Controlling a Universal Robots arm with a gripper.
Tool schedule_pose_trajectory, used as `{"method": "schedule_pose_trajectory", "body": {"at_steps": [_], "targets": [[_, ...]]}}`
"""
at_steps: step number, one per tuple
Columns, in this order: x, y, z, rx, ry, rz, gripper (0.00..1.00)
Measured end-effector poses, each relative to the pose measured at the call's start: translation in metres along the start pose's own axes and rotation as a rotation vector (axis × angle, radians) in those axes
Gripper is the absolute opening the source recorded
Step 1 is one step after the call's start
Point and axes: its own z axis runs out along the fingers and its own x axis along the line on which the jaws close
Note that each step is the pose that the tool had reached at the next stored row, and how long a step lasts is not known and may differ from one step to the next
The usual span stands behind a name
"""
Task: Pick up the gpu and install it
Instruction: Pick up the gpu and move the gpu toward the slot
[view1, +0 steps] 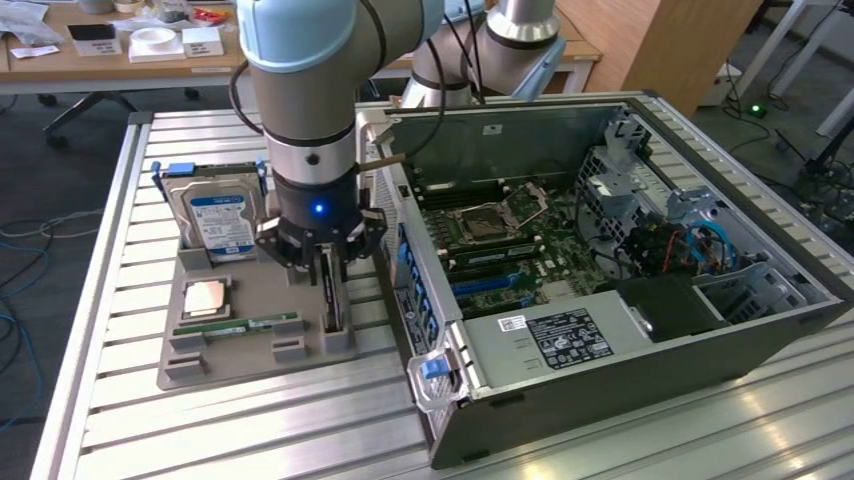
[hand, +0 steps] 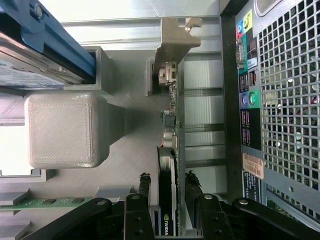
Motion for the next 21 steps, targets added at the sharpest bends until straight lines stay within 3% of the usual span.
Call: {"method": "schedule_pose_trajectory", "body": {"at_steps": [17, 21], "targets": [[0.0004, 0.0000, 0.0037, 0.0000, -0.0001, 0.000, 0.42], [0.0004, 0.0000, 0.0037, 0.0000, 0.0000, 0.000, 0.33]]}}
